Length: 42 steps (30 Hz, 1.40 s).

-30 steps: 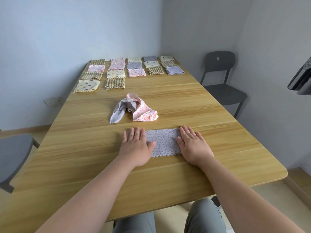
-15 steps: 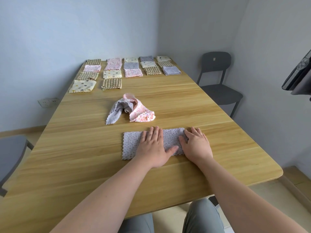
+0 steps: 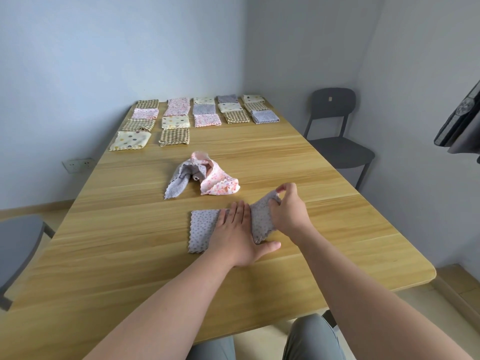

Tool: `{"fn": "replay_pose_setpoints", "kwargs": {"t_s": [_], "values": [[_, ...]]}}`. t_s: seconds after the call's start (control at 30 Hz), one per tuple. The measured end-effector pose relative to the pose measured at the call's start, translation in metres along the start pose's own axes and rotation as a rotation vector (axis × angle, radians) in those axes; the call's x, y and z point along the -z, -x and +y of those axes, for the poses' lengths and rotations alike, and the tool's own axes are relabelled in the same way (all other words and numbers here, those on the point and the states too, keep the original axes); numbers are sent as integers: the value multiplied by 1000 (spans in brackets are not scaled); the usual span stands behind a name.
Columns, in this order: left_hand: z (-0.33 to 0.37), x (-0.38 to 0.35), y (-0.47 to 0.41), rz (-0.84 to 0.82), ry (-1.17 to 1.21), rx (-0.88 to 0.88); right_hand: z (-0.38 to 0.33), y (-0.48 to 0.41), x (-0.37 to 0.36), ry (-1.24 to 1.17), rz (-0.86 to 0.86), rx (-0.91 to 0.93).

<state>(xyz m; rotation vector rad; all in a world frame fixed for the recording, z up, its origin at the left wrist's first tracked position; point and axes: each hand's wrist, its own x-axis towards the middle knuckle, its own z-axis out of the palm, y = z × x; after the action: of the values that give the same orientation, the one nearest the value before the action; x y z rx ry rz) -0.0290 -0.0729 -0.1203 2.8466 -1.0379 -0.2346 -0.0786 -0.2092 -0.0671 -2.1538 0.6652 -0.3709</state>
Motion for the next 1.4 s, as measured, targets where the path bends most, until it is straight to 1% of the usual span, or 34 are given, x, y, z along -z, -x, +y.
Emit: {"fn": "replay_pose_setpoints", "kwargs": {"t_s": [0.13, 0.3, 0.37, 0.47, 0.6, 0.77, 0.87, 1.0, 1.2, 1.33, 1.4], "values": [[0, -1, -1, 6, 34, 12, -10, 9, 5, 51, 9, 98], [7, 1, -1, -3, 90, 30, -11, 14, 11, 186, 24, 155], [14, 0, -1, -9, 120, 21, -12, 17, 16, 189, 37, 166], [26, -3, -3, -17, 138, 5, -8, 18, 26, 183, 56, 136], [29, -3, -2, -17, 89, 10, 4, 16, 39, 217, 79, 54], [31, -2, 0, -24, 62, 6, 9, 15, 51, 187, 113, 43], [35, -5, 1, 2, 71, -5, 5, 10, 59, 158, 148, 24], [36, -6, 3, 6, 78, -9, 1, 12, 58, 207, 118, 65], [38, 4, 1, -79, 61, 10, 3, 16, 51, 307, 80, 70], [57, 8, -3, -32, 90, -3, 2, 18, 50, 320, 63, 77], [61, 4, -6, -55, 133, 6, 1, 19, 49, 308, 62, 84]]}}
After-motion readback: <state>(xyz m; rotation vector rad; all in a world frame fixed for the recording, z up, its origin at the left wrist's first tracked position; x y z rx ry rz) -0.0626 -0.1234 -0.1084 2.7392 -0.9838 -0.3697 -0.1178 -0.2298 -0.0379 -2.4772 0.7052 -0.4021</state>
